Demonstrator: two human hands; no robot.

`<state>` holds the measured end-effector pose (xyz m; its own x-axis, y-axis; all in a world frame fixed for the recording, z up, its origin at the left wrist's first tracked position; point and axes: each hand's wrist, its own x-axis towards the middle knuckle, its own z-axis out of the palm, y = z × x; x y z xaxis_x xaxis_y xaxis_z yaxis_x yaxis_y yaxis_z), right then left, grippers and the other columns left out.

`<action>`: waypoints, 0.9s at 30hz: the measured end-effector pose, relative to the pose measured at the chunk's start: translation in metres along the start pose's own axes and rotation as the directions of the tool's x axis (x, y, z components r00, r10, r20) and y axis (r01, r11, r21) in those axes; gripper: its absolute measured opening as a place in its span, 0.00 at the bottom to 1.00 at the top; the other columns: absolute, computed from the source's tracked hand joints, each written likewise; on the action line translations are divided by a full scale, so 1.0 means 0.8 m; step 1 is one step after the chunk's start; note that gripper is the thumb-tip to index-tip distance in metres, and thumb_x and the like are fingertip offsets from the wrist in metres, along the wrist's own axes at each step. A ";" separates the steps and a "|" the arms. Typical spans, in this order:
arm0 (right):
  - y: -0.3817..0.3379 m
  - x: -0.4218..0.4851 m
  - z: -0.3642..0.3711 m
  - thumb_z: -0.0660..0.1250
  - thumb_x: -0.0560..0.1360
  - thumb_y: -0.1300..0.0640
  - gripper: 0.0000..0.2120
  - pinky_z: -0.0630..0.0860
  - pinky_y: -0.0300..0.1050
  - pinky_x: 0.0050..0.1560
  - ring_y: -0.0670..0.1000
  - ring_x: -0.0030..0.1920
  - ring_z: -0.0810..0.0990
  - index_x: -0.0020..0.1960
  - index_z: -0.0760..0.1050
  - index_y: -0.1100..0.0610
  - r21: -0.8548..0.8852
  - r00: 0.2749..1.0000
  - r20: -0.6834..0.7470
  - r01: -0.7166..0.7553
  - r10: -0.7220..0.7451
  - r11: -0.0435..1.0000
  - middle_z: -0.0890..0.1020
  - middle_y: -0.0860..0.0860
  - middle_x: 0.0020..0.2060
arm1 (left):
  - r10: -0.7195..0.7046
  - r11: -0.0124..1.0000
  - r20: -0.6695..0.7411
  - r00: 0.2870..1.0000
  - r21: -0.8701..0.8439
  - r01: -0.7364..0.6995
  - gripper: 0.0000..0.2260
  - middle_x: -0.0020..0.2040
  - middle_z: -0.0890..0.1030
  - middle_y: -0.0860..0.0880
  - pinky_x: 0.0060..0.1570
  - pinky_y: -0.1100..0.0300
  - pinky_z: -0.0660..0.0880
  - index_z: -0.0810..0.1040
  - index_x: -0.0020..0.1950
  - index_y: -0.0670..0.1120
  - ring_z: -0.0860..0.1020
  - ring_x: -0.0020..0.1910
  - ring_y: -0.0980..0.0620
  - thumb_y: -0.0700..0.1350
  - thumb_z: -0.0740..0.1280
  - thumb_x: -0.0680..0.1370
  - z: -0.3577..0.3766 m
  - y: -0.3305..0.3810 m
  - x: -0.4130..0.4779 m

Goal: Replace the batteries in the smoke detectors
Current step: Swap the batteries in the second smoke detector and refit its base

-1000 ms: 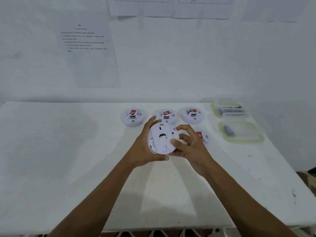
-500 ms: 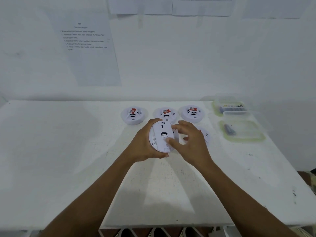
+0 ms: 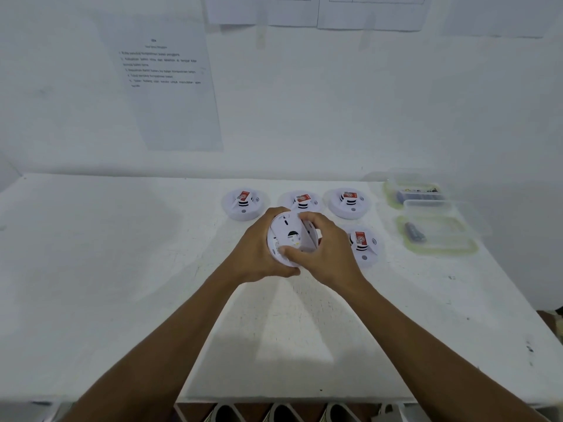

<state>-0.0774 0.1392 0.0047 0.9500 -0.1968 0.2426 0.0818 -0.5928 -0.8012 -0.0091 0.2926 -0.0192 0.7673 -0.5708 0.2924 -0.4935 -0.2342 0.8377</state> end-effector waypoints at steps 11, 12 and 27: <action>-0.010 0.002 -0.002 0.73 0.70 0.48 0.32 0.74 0.43 0.60 0.46 0.59 0.77 0.71 0.69 0.52 -0.227 0.988 0.099 0.139 -0.120 0.964 0.80 0.48 0.62 | -0.072 0.996 -0.019 0.997 0.053 0.073 0.38 0.50 0.73 0.79 0.53 0.78 0.67 0.64 0.61 0.66 0.70 0.54 0.79 0.71 0.72 0.54 0.002 -0.008 -0.010; -0.011 0.001 -0.004 0.73 0.72 0.52 0.29 0.76 0.40 0.56 0.44 0.54 0.79 0.71 0.70 0.51 -0.166 0.988 0.095 0.132 -0.118 0.977 0.82 0.48 0.58 | -0.077 0.994 -0.009 0.997 0.071 0.077 0.36 0.53 0.72 0.79 0.54 0.78 0.68 0.64 0.61 0.71 0.71 0.56 0.75 0.68 0.74 0.56 -0.003 -0.008 -0.014; 0.049 0.057 0.001 0.64 0.77 0.65 0.24 0.78 0.45 0.43 0.53 0.50 0.82 0.69 0.68 0.48 -0.460 0.939 0.345 0.178 -0.009 0.870 0.83 0.55 0.55 | -0.102 0.992 -0.078 0.992 0.062 0.107 0.46 0.63 0.74 0.58 0.57 0.69 0.72 0.65 0.68 0.58 0.73 0.63 0.59 0.45 0.84 0.55 -0.058 -0.042 -0.041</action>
<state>-0.0306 0.1074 -0.0157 0.9948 0.0904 0.0465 0.1014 -0.9101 -0.4018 0.0012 0.3557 -0.0352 0.8432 -0.4806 0.2410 -0.4331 -0.3417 0.8341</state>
